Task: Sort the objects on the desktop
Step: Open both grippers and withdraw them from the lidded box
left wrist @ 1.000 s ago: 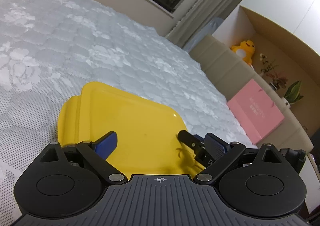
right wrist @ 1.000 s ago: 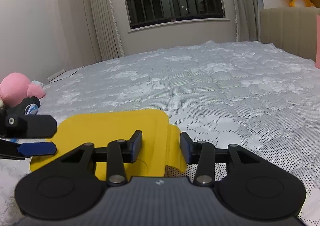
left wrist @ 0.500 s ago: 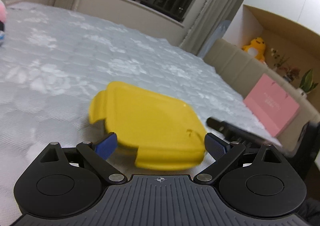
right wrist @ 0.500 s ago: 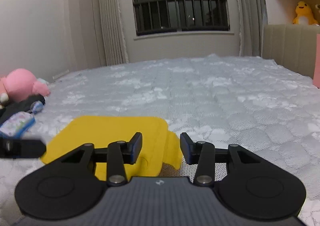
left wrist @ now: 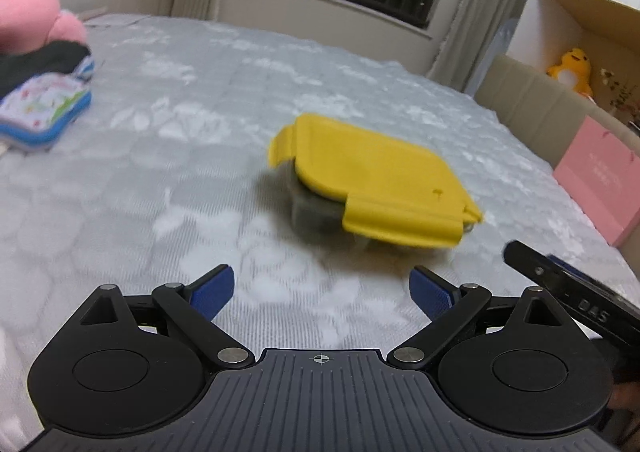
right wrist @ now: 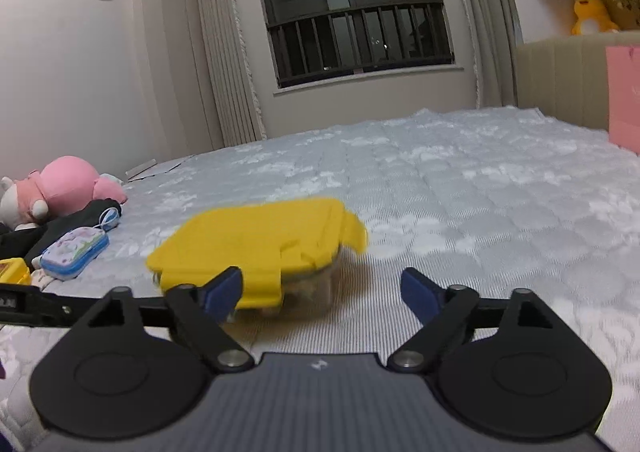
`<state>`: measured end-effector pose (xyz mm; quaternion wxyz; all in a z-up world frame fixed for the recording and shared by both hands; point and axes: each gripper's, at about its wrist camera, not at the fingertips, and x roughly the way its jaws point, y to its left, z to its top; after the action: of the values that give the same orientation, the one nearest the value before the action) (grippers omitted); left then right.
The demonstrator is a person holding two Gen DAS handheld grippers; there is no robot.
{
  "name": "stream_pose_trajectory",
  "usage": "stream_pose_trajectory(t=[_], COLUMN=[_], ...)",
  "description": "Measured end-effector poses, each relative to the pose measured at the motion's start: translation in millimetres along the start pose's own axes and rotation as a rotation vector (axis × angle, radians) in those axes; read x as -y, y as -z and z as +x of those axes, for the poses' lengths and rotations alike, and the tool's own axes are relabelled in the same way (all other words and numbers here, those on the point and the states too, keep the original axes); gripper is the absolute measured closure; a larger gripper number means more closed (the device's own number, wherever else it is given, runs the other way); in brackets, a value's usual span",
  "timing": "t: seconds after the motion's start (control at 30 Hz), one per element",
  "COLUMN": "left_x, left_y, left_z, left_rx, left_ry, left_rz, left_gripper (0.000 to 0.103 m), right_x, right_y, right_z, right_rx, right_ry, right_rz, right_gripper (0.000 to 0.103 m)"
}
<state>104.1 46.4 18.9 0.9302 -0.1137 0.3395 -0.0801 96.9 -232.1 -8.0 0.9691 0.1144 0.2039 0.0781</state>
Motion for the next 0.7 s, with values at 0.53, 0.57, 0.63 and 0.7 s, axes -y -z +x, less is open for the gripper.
stream_pose_trajectory(t=[0.53, 0.57, 0.63, 0.7], left_x=[15.4, 15.3, 14.4, 14.4], left_y=[28.2, 28.5, 29.4, 29.7], left_z=[13.0, 13.2, 13.2, 12.0], left_rx=[0.02, 0.017, 0.015, 0.016], left_ry=[-0.154, -0.151, -0.141, -0.142], left_rz=[0.104, 0.104, 0.108, 0.115], left_gripper=[0.0, 0.0, 0.0, 0.0], right_x=[4.3, 3.7, 2.7, 2.5], right_y=[34.9, 35.6, 36.9, 38.3], right_z=[-10.9, -10.7, -10.2, -9.7], right_rx=[-0.057, -0.059, -0.061, -0.06], right_ry=[0.137, 0.134, 0.133, 0.142], right_rz=[-0.052, -0.049, -0.045, -0.045], right_gripper=[0.0, 0.0, 0.0, 0.0])
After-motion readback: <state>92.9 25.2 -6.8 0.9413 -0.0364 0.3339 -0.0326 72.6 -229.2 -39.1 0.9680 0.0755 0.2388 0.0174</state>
